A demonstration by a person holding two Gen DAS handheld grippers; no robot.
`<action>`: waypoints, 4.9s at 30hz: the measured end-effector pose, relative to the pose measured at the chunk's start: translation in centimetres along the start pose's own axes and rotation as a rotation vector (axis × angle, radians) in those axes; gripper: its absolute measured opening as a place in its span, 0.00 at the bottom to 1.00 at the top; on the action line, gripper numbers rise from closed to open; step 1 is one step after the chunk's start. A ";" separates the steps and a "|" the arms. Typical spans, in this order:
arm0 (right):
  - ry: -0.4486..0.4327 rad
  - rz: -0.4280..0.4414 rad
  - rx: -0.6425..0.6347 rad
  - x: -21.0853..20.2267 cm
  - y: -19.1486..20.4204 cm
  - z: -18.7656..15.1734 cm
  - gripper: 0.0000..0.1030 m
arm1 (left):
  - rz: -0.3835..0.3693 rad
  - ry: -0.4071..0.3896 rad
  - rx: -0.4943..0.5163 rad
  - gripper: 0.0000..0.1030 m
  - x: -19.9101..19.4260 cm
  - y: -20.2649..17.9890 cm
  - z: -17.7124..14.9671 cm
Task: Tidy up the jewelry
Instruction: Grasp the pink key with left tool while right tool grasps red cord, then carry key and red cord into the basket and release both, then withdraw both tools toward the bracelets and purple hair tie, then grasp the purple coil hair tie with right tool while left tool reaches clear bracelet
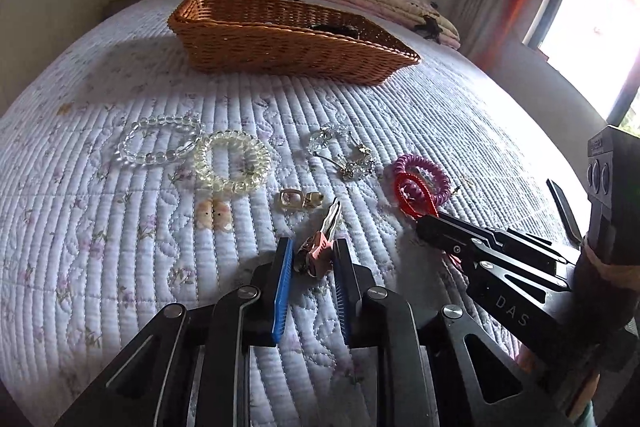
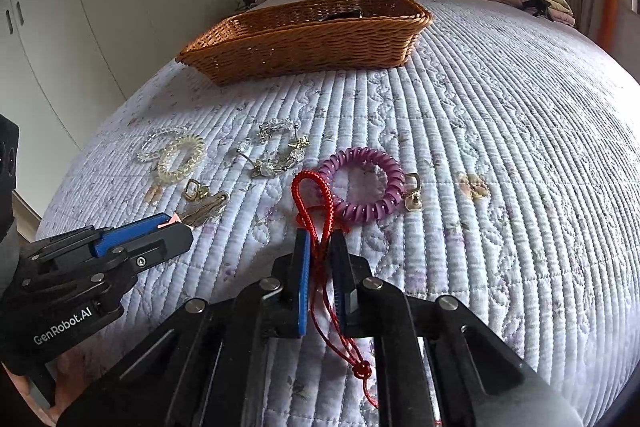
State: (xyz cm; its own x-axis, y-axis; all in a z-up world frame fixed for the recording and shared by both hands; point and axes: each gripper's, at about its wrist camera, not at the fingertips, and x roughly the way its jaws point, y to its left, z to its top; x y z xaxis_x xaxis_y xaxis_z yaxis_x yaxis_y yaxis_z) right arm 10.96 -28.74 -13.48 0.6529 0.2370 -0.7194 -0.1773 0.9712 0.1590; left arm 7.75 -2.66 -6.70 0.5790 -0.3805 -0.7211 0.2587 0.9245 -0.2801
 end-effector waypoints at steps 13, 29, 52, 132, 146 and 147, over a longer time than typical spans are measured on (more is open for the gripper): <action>-0.038 -0.001 0.008 -1.9 0.3 -0.7 0.08 | 0.006 -0.062 -0.079 0.19 -3.1 1.8 -2.0; -0.090 0.027 0.038 -4.2 -0.1 0.3 0.08 | 0.014 -0.181 -0.065 0.19 -5.8 1.4 -1.3; -0.186 0.020 0.013 2.4 -2.9 23.4 0.08 | 0.068 -0.386 0.018 0.19 -2.8 1.6 21.9; -0.067 -0.012 -0.009 -1.1 -3.8 4.9 0.34 | -0.011 -0.283 -0.079 0.61 -8.7 9.1 6.4; 0.019 -0.048 -0.041 2.4 -3.6 4.5 0.23 | 0.065 -0.092 -0.173 0.41 -0.7 12.6 7.1; 0.018 -0.046 -0.042 2.4 -3.5 4.5 0.23 | 0.068 -0.082 -0.173 0.41 -0.4 12.6 7.2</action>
State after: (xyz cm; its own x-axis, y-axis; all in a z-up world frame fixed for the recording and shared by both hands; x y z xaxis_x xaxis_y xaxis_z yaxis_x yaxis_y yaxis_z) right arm 16.46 -31.51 -12.72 0.6476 0.1909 -0.7377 -0.1779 0.9792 0.0973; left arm 16.32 8.98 -5.38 0.6532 -0.3113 -0.6903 0.0841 0.9357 -0.3425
